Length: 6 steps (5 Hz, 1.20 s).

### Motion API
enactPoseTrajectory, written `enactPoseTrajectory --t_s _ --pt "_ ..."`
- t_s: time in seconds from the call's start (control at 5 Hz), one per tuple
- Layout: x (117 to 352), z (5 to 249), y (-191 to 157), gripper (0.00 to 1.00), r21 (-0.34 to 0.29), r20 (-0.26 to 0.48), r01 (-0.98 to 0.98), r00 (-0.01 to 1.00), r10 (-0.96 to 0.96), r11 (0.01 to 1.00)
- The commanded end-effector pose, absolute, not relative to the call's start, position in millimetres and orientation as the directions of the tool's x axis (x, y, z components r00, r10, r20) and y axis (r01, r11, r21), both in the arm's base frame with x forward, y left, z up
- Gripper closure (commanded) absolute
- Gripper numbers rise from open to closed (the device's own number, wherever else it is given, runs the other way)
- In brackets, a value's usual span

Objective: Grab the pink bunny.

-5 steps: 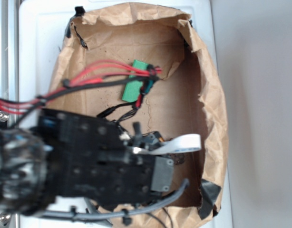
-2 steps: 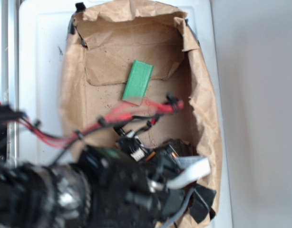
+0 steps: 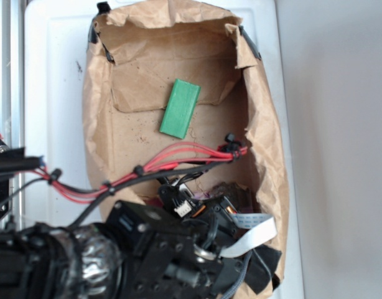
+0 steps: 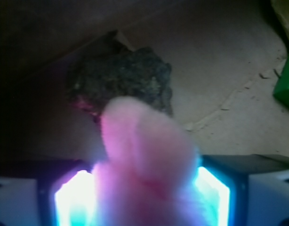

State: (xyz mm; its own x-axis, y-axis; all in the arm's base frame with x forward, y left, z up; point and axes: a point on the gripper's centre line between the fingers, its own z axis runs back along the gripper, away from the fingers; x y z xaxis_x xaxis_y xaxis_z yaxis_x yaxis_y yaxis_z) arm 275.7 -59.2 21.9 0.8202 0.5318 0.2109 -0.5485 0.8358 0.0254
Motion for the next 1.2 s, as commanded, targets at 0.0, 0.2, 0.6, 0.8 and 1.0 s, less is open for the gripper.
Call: enactPoseTrajectory --t_s 0.0,0.2,0.6,0.8,1.0 --pt "273.5 74.6 -12.1 1.00 -0.098 0.134 -0.416 0.894 0.426 0.904" --pt "270.6 89.6 4.0 1.00 -0.112 0.156 -0.379 0.906 0.393 0.919" --pt "273.6 142.0 31.6 1.00 0.004 0.277 -0.159 0.949 0.152 0.987" --pt "279.8 168.3 33.7 1.00 0.144 0.373 -0.121 0.926 0.059 0.982" --pt "278.8 184.4 26.9 1.00 0.240 0.381 -0.138 0.924 0.037 0.961"
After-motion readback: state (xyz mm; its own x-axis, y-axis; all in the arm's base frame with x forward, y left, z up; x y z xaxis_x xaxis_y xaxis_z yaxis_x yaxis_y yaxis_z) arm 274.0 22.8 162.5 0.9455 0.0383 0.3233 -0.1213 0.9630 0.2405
